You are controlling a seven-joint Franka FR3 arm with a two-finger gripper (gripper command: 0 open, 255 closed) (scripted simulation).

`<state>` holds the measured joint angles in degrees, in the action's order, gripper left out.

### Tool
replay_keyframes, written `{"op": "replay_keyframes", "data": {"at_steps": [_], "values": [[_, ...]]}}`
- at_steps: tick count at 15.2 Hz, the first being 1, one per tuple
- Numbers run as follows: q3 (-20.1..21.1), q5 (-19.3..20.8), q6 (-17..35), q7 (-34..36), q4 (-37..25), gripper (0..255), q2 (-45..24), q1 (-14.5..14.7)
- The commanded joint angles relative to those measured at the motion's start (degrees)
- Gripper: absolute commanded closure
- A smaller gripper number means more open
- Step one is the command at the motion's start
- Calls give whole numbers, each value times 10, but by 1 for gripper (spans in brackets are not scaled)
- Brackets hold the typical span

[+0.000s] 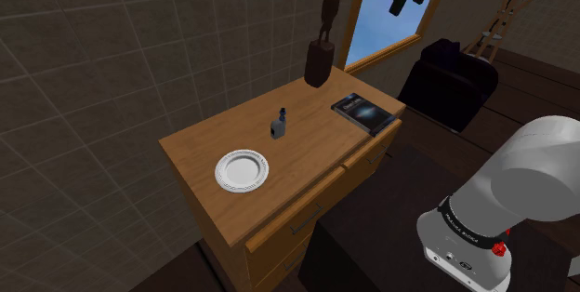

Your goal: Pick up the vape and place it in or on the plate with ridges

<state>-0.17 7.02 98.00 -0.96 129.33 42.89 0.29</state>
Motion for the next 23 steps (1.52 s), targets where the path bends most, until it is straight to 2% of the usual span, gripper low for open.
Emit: {"op": "replay_keyframes", "data": {"at_steps": [1,12,23], "values": [[0,0,0,0,0,0,0,0],[7,1,165,26,27,0,-173,4],[16,9,292,50,-30,0,-393,7]]}}
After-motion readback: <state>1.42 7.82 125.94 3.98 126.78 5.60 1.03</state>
